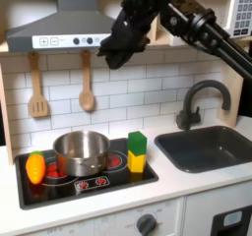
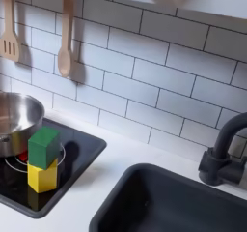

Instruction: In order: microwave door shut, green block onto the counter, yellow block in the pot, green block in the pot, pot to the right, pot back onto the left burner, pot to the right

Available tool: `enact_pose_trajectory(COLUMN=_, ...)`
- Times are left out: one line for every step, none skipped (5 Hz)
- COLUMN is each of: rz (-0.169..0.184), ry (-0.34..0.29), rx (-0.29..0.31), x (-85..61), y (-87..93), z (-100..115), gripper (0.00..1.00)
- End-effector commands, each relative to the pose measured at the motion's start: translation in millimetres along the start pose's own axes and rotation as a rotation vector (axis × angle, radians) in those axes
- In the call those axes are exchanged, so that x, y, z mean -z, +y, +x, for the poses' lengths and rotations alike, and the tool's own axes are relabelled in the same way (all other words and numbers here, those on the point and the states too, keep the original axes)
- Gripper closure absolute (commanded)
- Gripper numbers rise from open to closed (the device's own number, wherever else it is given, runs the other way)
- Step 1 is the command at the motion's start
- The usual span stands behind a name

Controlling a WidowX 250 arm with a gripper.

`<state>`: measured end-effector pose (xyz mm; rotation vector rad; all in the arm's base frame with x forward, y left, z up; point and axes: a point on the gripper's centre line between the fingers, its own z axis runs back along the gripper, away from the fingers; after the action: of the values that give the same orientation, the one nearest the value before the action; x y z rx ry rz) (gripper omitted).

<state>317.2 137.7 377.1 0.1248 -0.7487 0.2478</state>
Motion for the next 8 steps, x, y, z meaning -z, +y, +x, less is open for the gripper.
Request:
enact_pose_trajectory(rz=0.01, ry=-0.037, rx=-0.003, x=8.9, y=5.4, z=22.7, gripper=1.0)
enact_pose_trajectory(rz=0.005, ry=-0.05, rx=-0.002, x=12.0, y=4.8, z=32.0, gripper=1.0)
enact_pose_trajectory(rz=-0.002, ry=-0.059, rx=0.003, x=12.7, y=3.5, z=38.2, gripper=1.0)
enact_pose_trajectory(rz=-0.002, ry=-0.072, rx=0.011, x=12.7, y=3.2, z=45.6, gripper=1.0)
enact_pose_trajectory(rz=-0.011, ry=-0.071, rx=0.008, x=15.1, y=1.4, z=53.6, gripper=1.0)
enact_pose_trajectory(rz=-0.016, ry=-0.071, rx=0.008, x=19.9, y=-0.3, z=58.2, gripper=1.0)
enact_pose_trajectory(rz=-0.029, ry=-0.072, rx=0.02, x=22.7, y=-7.3, z=59.9, gripper=1.0)
enact_pose_trajectory(rz=-0.032, ry=-0.068, rx=0.022, x=26.8, y=-7.6, z=61.1, gripper=1.0)
